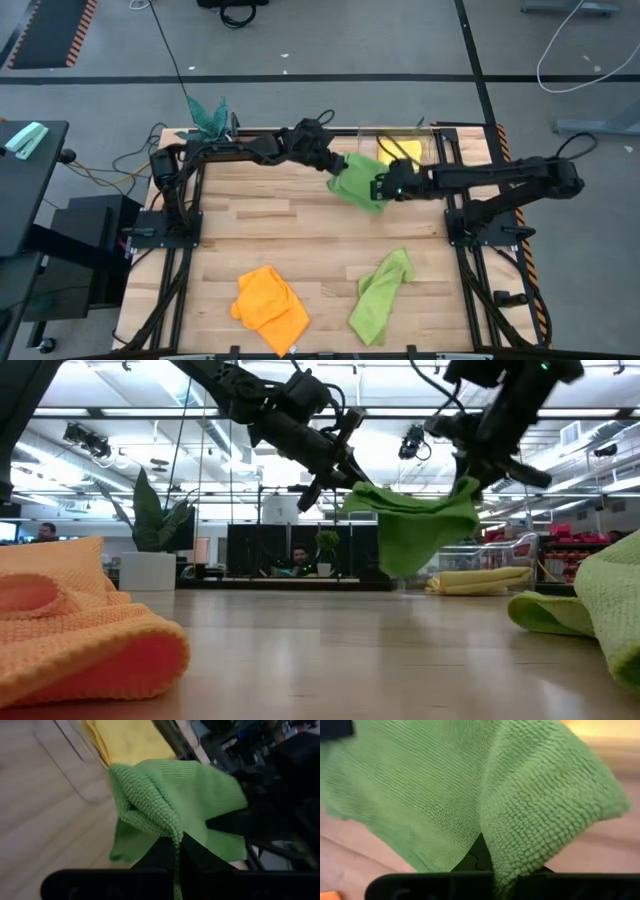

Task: Fold microfiber towels
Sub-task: Stack the green towel on top of the yellow towel in the transparent bin

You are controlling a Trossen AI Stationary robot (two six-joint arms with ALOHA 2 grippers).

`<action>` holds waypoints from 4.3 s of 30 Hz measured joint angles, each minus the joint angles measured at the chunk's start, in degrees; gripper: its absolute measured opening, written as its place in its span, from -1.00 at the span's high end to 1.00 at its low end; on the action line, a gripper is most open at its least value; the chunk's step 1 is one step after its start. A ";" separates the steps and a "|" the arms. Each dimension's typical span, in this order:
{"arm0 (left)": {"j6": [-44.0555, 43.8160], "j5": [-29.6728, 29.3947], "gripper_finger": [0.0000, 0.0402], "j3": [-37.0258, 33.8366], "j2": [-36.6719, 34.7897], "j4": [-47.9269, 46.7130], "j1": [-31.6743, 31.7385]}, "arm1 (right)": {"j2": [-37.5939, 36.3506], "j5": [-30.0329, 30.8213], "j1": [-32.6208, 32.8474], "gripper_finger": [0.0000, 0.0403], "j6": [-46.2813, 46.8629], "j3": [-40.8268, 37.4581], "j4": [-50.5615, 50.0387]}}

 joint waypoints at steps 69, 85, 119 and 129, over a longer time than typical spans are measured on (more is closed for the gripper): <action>2.66 10.35 0.75 49.09 38.62 -10.09 10.02 | 22.21 -17.15 -52.00 0.35 -42.65 18.74 -19.30; 4.26 14.26 0.03 49.11 38.38 -10.92 10.42 | 20.96 -17.60 -52.00 0.16 -43.77 18.74 -18.41; 10.72 20.59 0.08 56.73 34.30 -30.54 12.89 | 16.83 -19.48 -51.96 0.17 -49.38 18.74 -16.08; 33.35 -1.12 0.30 56.81 27.66 -61.04 6.87 | 16.83 -31.55 -48.79 0.24 -54.57 18.74 -12.58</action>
